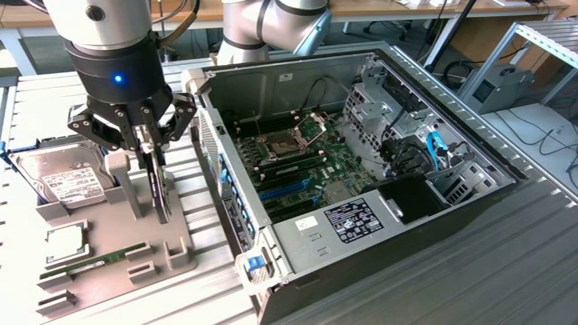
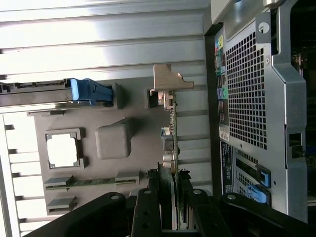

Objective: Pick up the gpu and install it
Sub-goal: 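Pick up the gpu and move the gpu toward the slot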

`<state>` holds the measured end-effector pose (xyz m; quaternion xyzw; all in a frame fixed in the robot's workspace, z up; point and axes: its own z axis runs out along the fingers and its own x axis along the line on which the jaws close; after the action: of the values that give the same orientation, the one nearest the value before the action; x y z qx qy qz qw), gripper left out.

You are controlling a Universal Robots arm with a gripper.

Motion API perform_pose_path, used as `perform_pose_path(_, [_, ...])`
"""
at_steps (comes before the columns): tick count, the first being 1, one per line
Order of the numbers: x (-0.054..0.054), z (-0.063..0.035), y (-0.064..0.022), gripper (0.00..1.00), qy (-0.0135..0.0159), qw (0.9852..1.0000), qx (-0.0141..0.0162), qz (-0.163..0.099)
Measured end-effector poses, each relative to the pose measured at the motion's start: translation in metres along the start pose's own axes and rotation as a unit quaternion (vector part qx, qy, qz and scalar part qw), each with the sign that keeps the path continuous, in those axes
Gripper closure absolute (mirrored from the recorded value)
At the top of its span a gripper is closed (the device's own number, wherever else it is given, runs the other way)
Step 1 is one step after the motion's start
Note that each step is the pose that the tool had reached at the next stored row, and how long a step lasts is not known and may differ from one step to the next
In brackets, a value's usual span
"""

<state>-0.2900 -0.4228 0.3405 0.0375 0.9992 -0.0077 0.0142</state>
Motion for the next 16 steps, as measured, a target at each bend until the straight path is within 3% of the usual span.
perform_pose_path(16, [-0.0001, -0.0036, -0.0001, 0.73, 0.0000, 1.0000, 0.0000, 0.000])
